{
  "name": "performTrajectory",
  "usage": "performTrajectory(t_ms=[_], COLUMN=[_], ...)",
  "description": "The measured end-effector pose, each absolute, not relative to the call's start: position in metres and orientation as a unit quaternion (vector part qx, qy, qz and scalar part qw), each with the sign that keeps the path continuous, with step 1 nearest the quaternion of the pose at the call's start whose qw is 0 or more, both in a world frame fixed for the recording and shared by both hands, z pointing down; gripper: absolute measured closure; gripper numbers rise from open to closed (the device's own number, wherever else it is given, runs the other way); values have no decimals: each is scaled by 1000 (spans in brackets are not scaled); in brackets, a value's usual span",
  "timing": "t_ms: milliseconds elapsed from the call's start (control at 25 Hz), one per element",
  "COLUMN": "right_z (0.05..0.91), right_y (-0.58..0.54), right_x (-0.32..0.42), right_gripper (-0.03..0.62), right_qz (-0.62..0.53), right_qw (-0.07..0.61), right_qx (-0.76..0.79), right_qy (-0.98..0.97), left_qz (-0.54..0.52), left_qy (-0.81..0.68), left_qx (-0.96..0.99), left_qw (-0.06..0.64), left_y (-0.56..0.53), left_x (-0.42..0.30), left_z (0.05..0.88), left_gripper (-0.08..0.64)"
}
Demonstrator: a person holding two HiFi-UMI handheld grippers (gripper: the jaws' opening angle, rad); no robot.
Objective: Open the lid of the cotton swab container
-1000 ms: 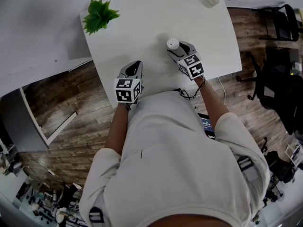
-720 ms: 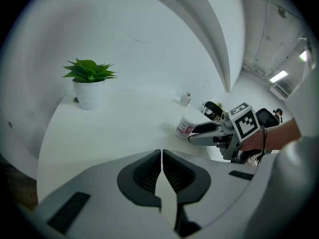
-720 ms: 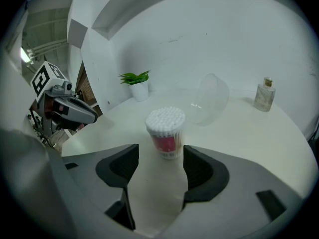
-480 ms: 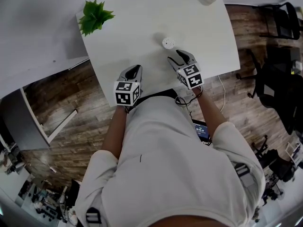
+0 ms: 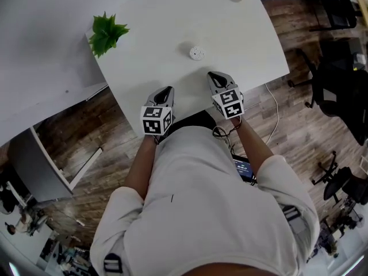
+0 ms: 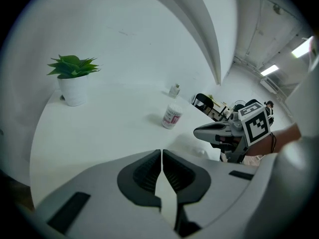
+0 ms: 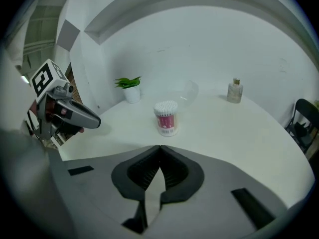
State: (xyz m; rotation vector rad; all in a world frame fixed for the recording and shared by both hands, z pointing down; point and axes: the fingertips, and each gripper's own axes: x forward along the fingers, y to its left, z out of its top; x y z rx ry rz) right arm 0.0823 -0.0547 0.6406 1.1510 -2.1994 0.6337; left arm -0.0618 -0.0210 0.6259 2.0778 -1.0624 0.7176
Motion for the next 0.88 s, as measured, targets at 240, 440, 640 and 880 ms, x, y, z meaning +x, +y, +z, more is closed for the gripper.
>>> performTrajectory(t_ms=[240, 440, 640, 880], right_z=[626, 610, 584, 530], right_y=[-36, -15, 3, 15], right_x=[61, 37, 28, 29], right_gripper=[594, 595, 595, 594], right_qz=[251, 254, 238, 201], right_qw=[266, 246, 223, 184], right_qx=[476, 512, 554, 599], right_qy=[-800, -783, -766, -753], left_qz=[271, 254, 231, 187], left_qy=[-378, -365, -349, -344], left_qx=[824, 839, 861, 887], left_qw=[324, 314, 288, 243], left_y=[-17, -7, 1, -2], left_x=[-65, -75, -86, -95], left_z=[618, 610, 584, 531], left_gripper=[532, 532, 532, 532])
